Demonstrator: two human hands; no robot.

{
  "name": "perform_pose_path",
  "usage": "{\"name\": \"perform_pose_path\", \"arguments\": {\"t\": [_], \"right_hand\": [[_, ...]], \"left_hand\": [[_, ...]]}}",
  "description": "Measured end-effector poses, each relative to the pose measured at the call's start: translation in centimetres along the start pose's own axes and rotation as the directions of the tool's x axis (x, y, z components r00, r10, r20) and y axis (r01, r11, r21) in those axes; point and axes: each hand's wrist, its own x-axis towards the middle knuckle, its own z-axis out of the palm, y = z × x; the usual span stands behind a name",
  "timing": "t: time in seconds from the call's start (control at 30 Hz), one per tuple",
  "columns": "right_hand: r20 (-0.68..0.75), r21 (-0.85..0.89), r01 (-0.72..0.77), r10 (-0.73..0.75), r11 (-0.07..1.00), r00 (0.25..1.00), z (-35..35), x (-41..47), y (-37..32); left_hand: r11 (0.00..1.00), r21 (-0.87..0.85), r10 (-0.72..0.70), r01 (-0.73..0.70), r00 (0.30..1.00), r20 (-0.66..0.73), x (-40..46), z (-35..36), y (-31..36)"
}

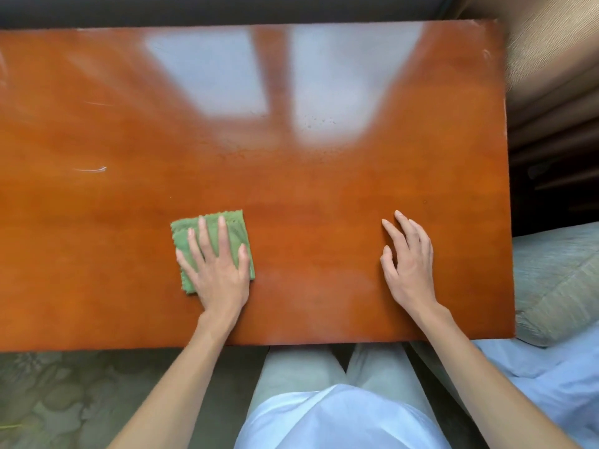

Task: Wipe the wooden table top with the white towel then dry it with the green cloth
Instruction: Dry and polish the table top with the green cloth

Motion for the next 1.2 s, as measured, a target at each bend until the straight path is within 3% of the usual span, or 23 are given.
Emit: {"name": "perform_pose_path", "arguments": {"t": [0.1,0.2,0.33,0.43,0.63,0.77,0.93,1.03,1.2], "right_hand": [[0.015,0.022,0.072,-0.072,0.997,0.997,-0.7,0.2,1.1],[0.021,0.055,0.138,-0.14,0.989,0.99,-1.6,0.2,2.4],[0.016,0.069,0.115,-0.117,0.991,0.993,-3.2,-0.9,4.4],[0.047,0.104,0.1,-0.106,0.99,0.993,-4.2,-2.1,6.4],[0.013,0.104,0.082,-0.084,0.991,0.996,-5.8,-2.7,9.6],[0.004,0.094,0.083,-0.084,0.992,0.996,-6.2,-2.3,10.4],[-0.037,0.098,0.042,-0.038,0.994,0.999,-6.4,-1.2,11.2],[-0.04,0.107,0.033,-0.029,0.994,0.999,-6.6,-0.7,11.9],[-0.035,0.104,0.064,-0.061,0.993,0.998,-6.7,-0.5,12.7]], "left_hand": [[1.0,0.019,0.001,-0.001,1.0,0.029,-5.7,1.3,3.4],[0.983,0.037,0.179,-0.182,0.981,0.073,-10.7,2.8,8.9],[0.929,0.007,0.366,-0.37,0.921,0.132,-14.2,4.3,16.9],[0.87,-0.01,0.489,-0.493,0.861,0.141,-14.2,5.1,21.3],[0.819,0.04,0.568,-0.572,0.819,0.083,-7.9,4.9,23.3],[0.892,0.057,0.446,-0.448,0.894,0.046,-2.2,3.4,22.9],[0.995,-0.022,0.096,-0.096,0.995,0.011,1.3,1.8,17.2],[0.996,-0.04,-0.082,0.082,0.997,0.002,-0.8,1.5,13.0],[0.977,-0.062,-0.201,0.205,0.978,0.065,-8.3,2.5,11.3]]}}
